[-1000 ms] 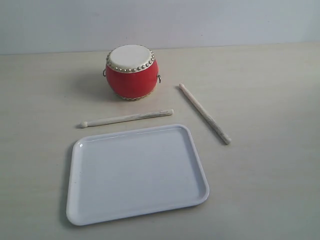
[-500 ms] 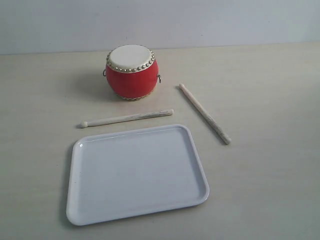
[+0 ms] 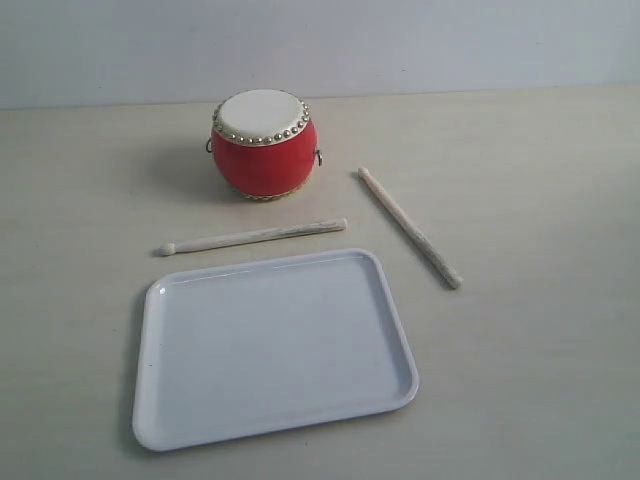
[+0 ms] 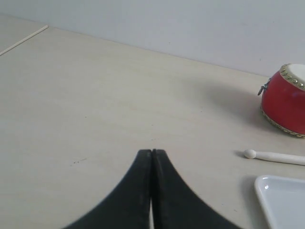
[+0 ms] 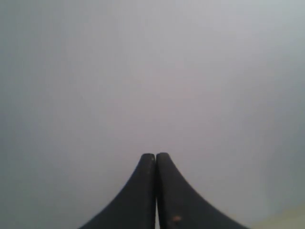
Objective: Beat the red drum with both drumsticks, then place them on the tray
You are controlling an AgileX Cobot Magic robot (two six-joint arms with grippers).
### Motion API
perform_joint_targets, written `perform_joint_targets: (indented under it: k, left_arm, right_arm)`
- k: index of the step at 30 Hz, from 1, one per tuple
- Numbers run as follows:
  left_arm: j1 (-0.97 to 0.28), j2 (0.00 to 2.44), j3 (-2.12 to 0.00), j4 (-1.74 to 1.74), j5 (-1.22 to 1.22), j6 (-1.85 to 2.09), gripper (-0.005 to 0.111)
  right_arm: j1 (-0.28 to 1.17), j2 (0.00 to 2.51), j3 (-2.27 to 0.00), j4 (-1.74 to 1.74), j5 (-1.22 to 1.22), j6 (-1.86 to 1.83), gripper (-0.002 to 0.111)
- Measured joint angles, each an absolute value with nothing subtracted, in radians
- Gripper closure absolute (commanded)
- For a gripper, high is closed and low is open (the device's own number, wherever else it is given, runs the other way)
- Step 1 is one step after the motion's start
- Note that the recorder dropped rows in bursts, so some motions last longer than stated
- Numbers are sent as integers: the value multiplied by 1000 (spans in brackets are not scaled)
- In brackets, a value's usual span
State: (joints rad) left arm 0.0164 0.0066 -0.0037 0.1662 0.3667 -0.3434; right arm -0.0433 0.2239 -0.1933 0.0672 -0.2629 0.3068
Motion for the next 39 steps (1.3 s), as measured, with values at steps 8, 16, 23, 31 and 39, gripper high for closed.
perform_joint_targets:
  k: [8, 16, 23, 31, 39]
  left_arm:
    - [16, 7, -4, 166, 367, -343, 107]
    - [16, 7, -4, 166, 367, -343, 107]
    - [16, 7, -4, 166, 367, -343, 107]
    - [16, 7, -4, 166, 367, -343, 107]
    - [16, 7, -4, 166, 367, -343, 107]
  right_arm:
    - [-43, 595, -371, 19, -71, 311, 108]
    - [-43, 909, -627, 18, 237, 250, 108]
    - [-43, 1107, -808, 385, 516, -162, 108]
    - [3, 1239, -1013, 612, 797, -452, 108]
    - [189, 1421, -1251, 335, 953, -310, 108]
